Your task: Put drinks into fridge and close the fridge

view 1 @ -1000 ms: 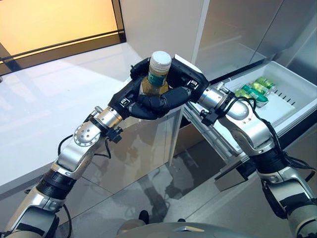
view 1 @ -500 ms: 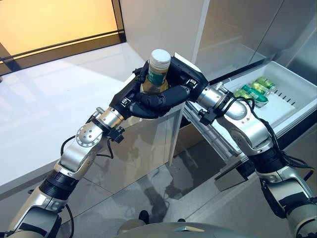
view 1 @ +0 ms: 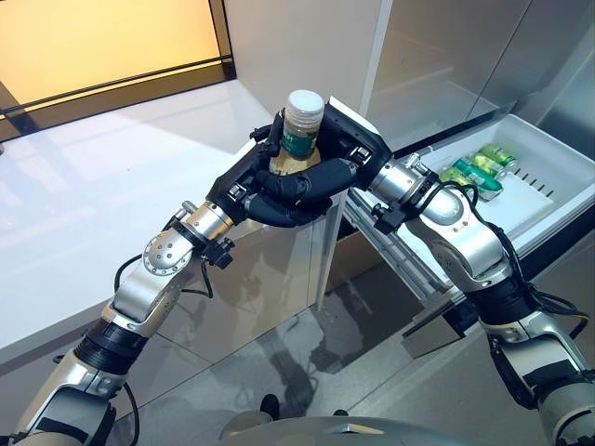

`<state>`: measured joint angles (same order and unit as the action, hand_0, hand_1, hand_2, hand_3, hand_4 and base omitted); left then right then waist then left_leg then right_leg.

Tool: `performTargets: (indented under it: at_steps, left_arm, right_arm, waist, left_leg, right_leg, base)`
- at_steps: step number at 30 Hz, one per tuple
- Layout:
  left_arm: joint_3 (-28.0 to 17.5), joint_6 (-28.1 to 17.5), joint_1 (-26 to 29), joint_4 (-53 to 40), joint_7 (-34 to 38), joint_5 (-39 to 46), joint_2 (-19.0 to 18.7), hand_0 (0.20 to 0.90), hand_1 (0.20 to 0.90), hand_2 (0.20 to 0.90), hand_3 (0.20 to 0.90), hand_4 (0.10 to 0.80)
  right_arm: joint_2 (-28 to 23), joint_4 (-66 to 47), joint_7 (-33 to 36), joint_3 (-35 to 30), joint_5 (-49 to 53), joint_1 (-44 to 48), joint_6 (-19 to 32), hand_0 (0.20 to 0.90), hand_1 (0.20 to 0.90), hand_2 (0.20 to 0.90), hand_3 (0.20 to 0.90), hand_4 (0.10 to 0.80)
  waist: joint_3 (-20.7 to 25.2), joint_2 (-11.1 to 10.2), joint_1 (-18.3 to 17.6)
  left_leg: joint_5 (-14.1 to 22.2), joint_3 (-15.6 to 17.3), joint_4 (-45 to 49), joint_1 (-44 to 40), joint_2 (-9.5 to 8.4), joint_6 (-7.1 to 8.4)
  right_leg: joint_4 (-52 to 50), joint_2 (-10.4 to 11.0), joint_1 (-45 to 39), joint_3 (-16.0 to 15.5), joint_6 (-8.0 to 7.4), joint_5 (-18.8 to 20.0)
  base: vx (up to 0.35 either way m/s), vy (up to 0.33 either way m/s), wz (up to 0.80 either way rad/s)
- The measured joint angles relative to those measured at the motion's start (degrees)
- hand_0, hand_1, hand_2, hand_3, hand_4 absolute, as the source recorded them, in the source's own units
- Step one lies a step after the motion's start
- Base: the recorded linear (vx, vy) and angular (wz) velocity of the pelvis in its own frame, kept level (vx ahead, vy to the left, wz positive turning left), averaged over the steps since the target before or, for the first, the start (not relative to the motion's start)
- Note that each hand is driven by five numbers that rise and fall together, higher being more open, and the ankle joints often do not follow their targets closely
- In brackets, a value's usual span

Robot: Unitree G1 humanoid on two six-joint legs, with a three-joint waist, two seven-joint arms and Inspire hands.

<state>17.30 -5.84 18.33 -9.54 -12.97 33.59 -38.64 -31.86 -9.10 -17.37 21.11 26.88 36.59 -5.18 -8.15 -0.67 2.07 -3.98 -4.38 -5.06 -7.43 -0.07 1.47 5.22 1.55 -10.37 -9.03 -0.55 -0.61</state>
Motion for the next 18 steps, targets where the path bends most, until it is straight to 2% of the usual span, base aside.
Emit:
performTargets:
  at_steps: [8, 18]
  left_arm:
    - [0.29, 0.23, 0.0, 0.0, 0.18, -0.06, 0.19, 0.9, 0.9, 0.9, 0.9, 0.8]
    - [-0.11, -0.02, 0.0, -0.46, 1.39, -4.5, 0.15, 0.9, 0.9, 0.9, 0.9, 0.8]
  right_arm:
    - [0.17, 0.22, 0.82, 0.0, -1.21, 0.0, 0.87, 0.3, 0.3, 0.3, 0.2, 0.1]
    - [0.35, 0.32, 1.21, 0.0, -1.35, -0.02, 1.92, 0.3, 0.3, 0.3, 0.2, 0.1]
  waist:
    - [0.0, 0.0, 0.32]
    - [0.0, 0.01, 1.49]
  left_leg:
    - [0.0, -0.02, 0.0, 0.0, -0.01, 0.0]
    - [0.0, -0.25, 0.0, 0.04, -0.02, 0.0]
  right_leg:
    - [0.0, -0.01, -0.02, -0.01, 0.0, 0.0]
    - [0.01, -0.01, -0.03, -0.2, 0.0, -0.01]
  base:
    - [0.0, 0.0, 0.0]
    - [0.0, 0.0, 0.0]
